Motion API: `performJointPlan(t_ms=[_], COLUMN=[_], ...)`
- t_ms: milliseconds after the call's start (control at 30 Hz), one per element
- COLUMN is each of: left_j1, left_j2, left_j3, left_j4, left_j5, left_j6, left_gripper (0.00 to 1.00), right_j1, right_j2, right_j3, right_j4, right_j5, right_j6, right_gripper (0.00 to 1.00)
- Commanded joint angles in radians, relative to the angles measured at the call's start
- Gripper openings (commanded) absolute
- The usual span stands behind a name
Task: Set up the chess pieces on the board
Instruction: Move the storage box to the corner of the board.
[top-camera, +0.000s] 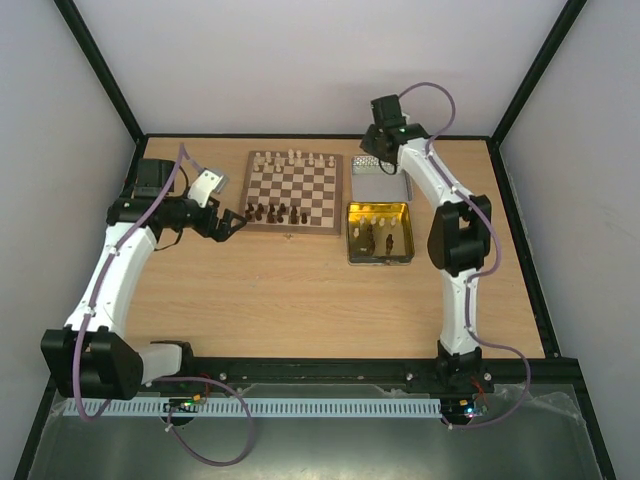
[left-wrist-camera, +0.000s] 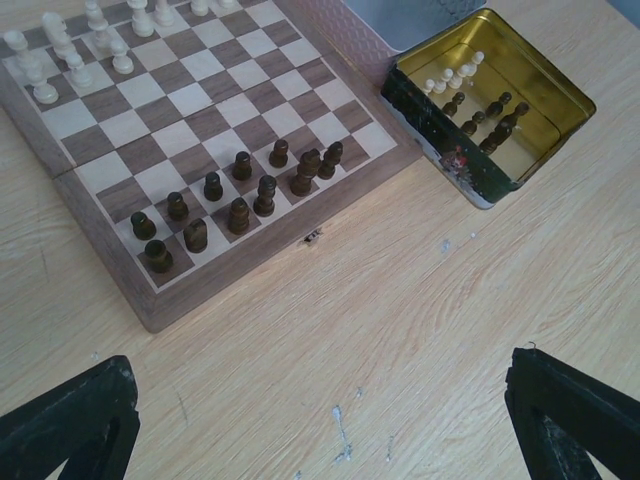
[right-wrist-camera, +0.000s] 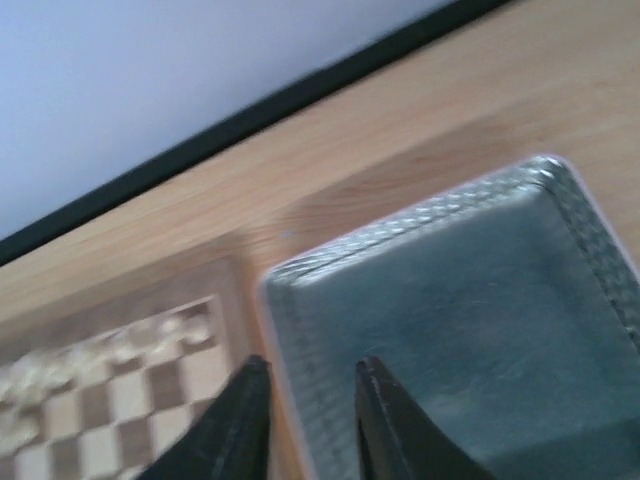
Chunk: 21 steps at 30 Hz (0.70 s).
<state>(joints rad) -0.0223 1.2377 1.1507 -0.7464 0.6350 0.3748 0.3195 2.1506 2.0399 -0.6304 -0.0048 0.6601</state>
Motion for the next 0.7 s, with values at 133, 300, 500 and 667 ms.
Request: performJointPlan(t_ms=[133, 300, 500, 667], left_j1=[0.010, 0.010, 0.010, 0.010], left_j2=[-0.053, -0.055, -0.034, -0.053], left_j3=[0.003, 0.008, 0.005, -0.002], left_j4=[-0.004, 0.000, 0.001, -0.008], left_j5=[0.049, 0.066, 0.073, 0.088], left_j6=[0.003, -0.002, 0.002, 0.022], left_gripper=[0.99, 0.99, 0.99, 0.99], right_j1=[-0.129, -0.151, -0.202, -0.255], right_j2=[0.157, 0.196, 0.244, 0.281], right_j3=[0.032, 0.033, 0.036, 0.072], right_j4=[-0.082, -0.076, -0.072, -0.069], right_j5=[-0.097, -0.119, -0.131, -0.158], right_j6=[0.004, -0.001, 0.030, 0.057], right_gripper=[0.02, 0.02, 0.02, 0.02])
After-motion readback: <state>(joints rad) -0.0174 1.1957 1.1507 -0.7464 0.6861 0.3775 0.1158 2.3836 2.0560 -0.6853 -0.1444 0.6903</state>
